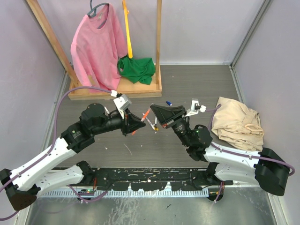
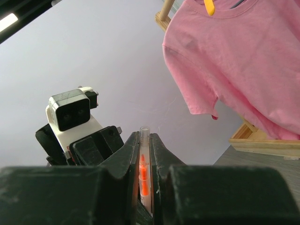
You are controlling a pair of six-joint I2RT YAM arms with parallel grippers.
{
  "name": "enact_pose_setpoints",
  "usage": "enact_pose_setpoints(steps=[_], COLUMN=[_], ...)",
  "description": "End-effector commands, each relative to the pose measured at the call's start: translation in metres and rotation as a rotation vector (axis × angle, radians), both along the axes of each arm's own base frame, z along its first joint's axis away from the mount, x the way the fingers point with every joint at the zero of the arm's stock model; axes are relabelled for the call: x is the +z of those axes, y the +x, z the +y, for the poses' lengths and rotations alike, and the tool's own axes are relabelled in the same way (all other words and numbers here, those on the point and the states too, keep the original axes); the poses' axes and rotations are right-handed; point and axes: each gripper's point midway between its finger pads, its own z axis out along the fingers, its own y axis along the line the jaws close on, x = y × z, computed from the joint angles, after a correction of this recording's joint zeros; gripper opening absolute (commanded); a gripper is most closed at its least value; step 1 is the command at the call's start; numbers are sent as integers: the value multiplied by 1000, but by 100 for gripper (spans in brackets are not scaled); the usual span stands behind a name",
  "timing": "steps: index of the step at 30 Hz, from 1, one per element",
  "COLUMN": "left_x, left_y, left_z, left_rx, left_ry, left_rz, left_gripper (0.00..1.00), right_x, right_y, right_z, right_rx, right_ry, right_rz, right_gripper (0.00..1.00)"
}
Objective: Insert the pens into the pen caps
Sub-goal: Insert the pen cap onto the pen.
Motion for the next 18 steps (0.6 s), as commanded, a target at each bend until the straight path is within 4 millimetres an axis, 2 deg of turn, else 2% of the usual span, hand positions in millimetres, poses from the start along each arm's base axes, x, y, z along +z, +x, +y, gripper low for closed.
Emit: enact_pose_setpoints(steps=[1, 12, 18], left_x=[25, 28, 40], left_y=[2, 10, 12], left_z=[-4, -5, -7], left_rx=[-9, 40, 58], left_ry=[-77, -93, -143], left_rz=[-43, -16, 6], left_gripper=[0, 0, 0], right_x=[11, 1, -13], right_y=[-4, -18, -24], right_z=[-1, 20, 32], right_rx=[14, 129, 193], right_ry=[25, -33, -63], right_rz=[-29, -68, -58], right_gripper=[0, 0, 1])
